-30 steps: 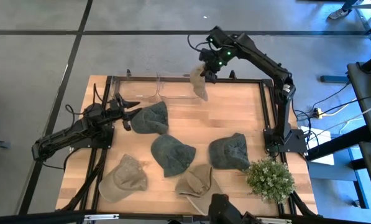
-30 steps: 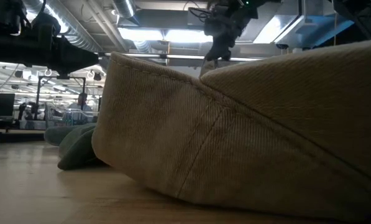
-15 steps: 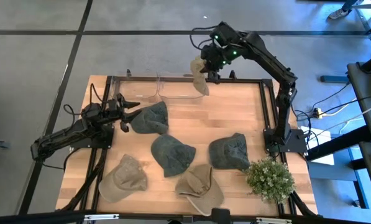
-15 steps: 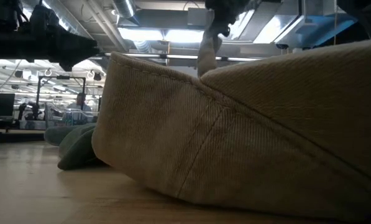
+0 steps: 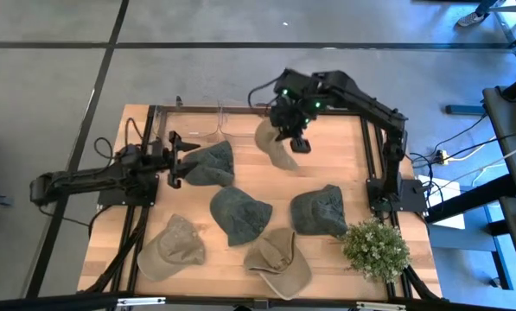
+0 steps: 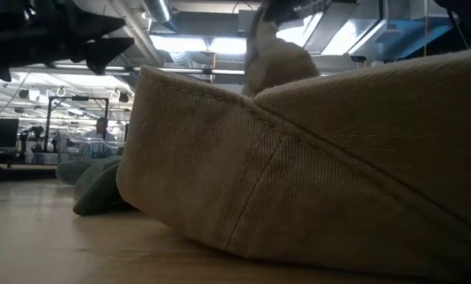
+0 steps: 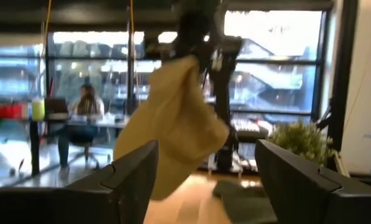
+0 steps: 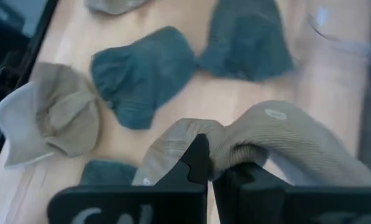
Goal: Pick & Place hat
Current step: Put the top brown cap into the right transparent bin
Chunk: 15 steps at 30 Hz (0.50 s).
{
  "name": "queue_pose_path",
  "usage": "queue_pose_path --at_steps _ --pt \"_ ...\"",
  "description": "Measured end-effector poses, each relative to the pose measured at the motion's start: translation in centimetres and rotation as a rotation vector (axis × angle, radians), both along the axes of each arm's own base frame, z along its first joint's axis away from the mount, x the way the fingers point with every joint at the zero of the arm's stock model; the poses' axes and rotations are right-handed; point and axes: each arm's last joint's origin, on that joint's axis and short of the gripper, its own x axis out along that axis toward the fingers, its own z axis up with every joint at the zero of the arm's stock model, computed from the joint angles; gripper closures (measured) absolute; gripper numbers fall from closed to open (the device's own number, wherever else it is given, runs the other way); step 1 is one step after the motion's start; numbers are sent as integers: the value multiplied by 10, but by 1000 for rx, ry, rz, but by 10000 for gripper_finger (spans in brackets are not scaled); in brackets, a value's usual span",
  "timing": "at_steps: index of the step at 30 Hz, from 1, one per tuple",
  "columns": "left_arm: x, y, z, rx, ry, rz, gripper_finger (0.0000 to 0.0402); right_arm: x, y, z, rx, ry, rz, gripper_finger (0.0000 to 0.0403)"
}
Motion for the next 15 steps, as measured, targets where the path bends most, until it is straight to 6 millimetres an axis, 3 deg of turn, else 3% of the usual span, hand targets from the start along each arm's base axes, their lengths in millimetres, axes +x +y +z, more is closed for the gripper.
queue_pose_path --at_steps 6,15 --pt "29 0 15 -19 119 -29 119 11 34 -2 -11 -15 112 395" --pt "90 0 53 92 220 -67 116 30 77 -18 70 30 264 395"
